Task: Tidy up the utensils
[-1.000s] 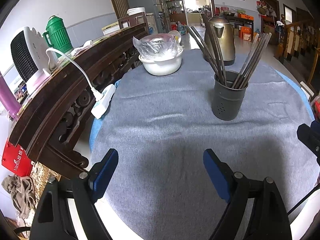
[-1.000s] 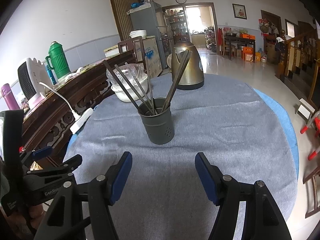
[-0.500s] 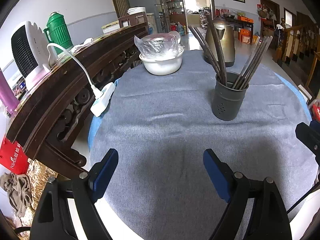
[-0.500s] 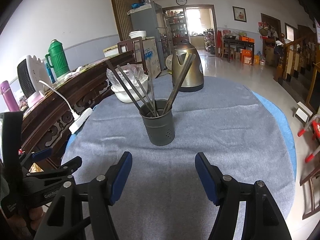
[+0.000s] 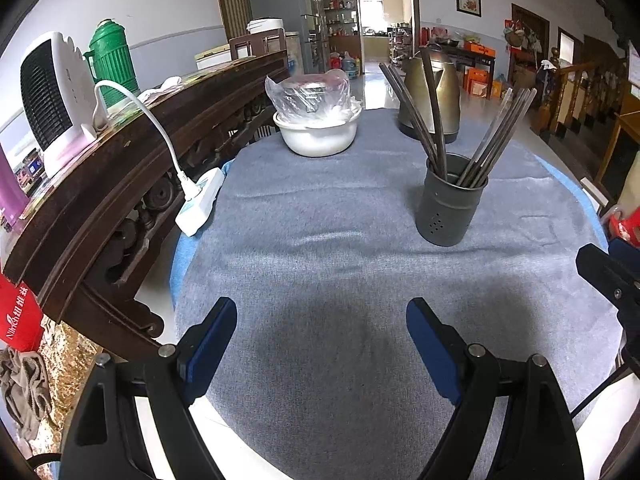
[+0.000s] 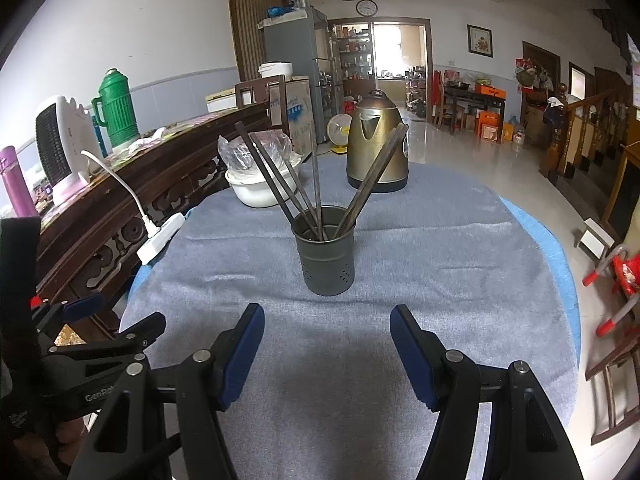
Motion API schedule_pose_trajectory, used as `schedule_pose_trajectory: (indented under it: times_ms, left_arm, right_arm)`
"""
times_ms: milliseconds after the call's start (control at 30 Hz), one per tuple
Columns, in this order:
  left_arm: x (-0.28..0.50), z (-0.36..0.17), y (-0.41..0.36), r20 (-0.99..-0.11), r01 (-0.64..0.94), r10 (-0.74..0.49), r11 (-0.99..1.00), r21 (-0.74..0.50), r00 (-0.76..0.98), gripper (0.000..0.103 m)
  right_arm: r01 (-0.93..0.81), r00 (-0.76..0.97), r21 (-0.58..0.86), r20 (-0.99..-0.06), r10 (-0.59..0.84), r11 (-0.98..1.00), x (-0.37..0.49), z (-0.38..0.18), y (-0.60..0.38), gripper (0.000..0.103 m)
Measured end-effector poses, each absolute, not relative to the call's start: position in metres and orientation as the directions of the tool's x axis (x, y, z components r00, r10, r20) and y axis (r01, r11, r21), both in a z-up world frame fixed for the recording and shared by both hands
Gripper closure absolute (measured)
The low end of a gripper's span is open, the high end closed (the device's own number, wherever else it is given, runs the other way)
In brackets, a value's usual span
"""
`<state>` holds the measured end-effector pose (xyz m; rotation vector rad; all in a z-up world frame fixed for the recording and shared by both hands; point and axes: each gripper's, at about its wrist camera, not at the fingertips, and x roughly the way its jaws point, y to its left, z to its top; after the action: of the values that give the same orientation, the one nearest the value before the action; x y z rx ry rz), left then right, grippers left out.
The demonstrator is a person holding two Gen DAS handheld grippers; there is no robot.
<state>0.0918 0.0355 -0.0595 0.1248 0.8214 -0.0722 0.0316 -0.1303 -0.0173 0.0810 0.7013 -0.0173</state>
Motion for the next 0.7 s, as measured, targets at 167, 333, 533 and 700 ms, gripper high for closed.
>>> schedule_pose_trajectory:
  times_ms: [167,333,533,700]
  left_arm:
    - [0.091,-0.053,0.045,-0.723,0.117,-0.032,0.991,0.068,0.69,0.016]
    - [0.093,-0.043,0.054,-0.709,0.111,-0.029,0.991,0.069,0.705,0.016]
    - [0.094,-0.03,0.056,-0.698,0.104,-0.013,0.991,0.088,0.716,0.016]
    - [0.095,-0.017,0.049,-0.684,0.103,-0.001,0.989,0.108,0.729,0.016]
  right_arm:
    - [0.056,0.77,0.05,-0.638,-0.011,0.997,0.031,-0.011,-0.121,0.033]
    - [0.051,0.781,0.037,-0.624,-0.017,0.998,0.034,-0.004,-0.112,0.033]
    - [0.037,0.808,0.037,-0.589,-0.008,0.999,0.041,0.009,-0.107,0.033]
    - [0.032,0.818,0.07,-0.575,0.014,0.997,0.047,0.015,-0.113,0.033]
